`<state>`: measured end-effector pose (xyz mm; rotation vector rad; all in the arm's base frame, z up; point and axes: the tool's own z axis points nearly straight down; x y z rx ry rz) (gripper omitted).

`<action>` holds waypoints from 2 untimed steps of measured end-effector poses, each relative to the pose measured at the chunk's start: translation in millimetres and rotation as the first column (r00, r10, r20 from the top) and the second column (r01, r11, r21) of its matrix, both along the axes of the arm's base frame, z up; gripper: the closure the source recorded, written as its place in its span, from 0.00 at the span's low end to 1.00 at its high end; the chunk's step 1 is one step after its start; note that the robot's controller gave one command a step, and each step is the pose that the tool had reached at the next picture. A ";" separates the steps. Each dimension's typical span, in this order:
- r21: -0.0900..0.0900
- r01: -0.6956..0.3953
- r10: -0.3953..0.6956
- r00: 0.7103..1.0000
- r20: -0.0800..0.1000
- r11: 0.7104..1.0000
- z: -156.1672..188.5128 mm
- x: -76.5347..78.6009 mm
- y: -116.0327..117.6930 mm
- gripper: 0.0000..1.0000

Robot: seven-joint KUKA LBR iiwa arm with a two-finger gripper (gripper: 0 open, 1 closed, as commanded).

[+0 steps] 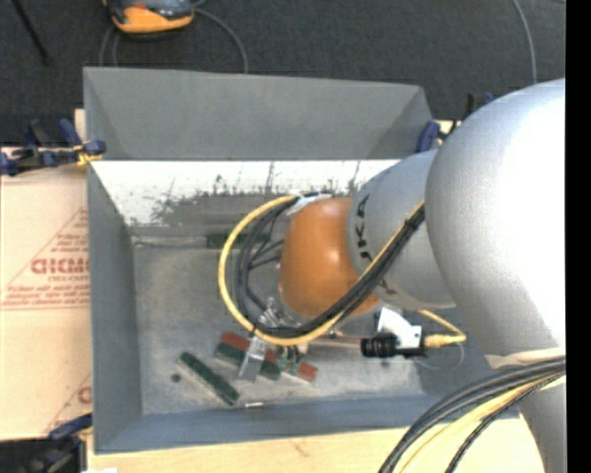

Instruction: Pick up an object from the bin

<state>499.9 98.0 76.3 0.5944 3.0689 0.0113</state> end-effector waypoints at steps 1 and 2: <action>0.000 0.001 -0.001 1.000 -0.002 1.000 0.6 0.5 0.1 1.00; -0.002 0.001 -0.001 1.000 -0.010 1.000 5.7 -0.7 -0.3 1.00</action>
Offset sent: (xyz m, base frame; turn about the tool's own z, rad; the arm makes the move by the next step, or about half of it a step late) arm 0.0001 0.0000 0.0394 -0.0001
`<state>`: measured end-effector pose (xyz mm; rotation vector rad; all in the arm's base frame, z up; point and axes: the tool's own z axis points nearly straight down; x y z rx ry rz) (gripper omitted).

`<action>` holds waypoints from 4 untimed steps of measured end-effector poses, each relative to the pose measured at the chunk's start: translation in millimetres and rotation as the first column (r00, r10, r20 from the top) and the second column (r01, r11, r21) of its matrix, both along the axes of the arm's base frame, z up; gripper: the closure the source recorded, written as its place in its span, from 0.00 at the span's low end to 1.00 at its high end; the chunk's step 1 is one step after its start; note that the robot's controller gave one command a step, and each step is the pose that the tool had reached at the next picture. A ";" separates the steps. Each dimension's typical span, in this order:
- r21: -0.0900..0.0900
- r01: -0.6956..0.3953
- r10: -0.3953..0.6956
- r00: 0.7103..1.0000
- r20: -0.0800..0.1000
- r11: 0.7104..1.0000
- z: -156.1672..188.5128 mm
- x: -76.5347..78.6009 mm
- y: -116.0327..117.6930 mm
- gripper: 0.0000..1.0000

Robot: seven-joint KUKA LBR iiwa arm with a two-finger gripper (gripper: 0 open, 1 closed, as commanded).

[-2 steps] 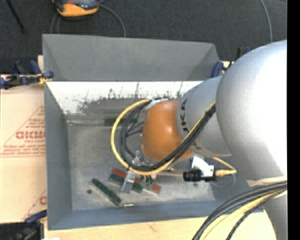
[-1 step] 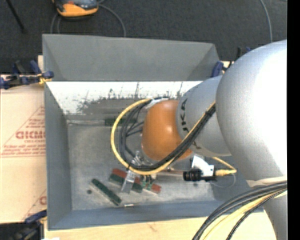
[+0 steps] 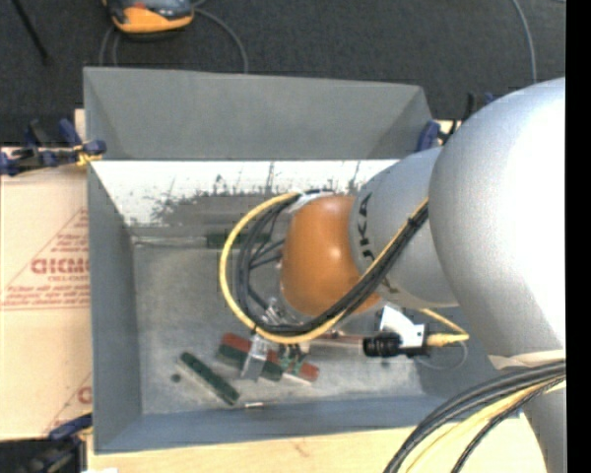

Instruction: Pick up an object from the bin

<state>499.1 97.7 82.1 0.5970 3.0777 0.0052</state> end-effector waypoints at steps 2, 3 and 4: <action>-0.003 0.000 -0.001 1.000 -0.013 1.000 24.8 -2.3 -1.3 1.00; -0.002 0.000 0.000 1.000 -0.008 1.000 45.8 -1.2 -1.3 1.00; -0.001 0.000 0.000 1.000 -0.004 1.000 55.9 -0.3 -1.4 1.00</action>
Offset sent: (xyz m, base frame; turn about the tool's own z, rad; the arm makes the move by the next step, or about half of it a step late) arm 0.0000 -0.0001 0.0928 0.0000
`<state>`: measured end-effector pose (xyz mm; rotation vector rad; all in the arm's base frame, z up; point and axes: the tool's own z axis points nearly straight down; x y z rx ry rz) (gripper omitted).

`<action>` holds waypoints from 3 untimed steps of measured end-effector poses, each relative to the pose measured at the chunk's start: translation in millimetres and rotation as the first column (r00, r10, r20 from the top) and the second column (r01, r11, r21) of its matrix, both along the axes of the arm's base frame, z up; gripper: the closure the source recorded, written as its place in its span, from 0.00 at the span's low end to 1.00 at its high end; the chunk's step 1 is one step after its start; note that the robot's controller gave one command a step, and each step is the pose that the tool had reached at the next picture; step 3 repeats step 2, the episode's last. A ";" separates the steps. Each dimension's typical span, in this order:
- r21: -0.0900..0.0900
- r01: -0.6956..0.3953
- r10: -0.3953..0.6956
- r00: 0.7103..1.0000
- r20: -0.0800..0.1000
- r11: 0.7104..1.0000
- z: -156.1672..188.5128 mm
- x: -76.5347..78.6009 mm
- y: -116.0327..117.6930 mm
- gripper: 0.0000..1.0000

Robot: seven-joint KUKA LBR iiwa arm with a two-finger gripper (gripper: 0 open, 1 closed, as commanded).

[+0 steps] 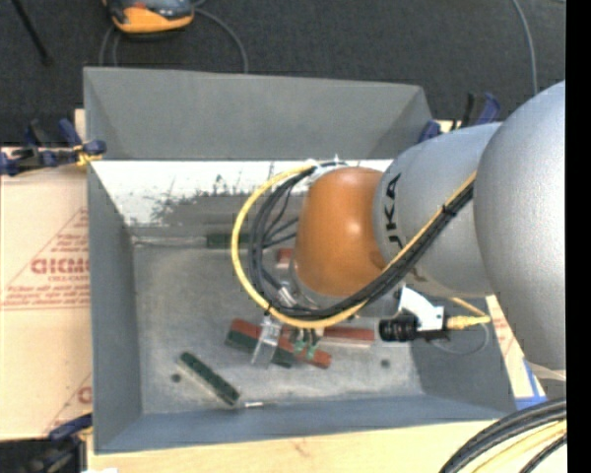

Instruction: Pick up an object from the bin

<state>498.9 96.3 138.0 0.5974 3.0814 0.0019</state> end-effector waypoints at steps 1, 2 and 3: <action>0.000 0.000 0.000 1.000 -0.002 1.000 12.3 -0.5 -0.4 1.00; 0.000 -0.001 0.001 1.000 -0.001 1.000 20.2 -0.1 -0.5 1.00; 0.000 -0.001 0.001 1.000 -0.001 1.000 20.2 -0.1 -0.5 1.00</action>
Offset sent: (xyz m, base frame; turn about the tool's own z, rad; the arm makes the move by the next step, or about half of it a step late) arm 0.0000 0.0001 0.0356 0.0000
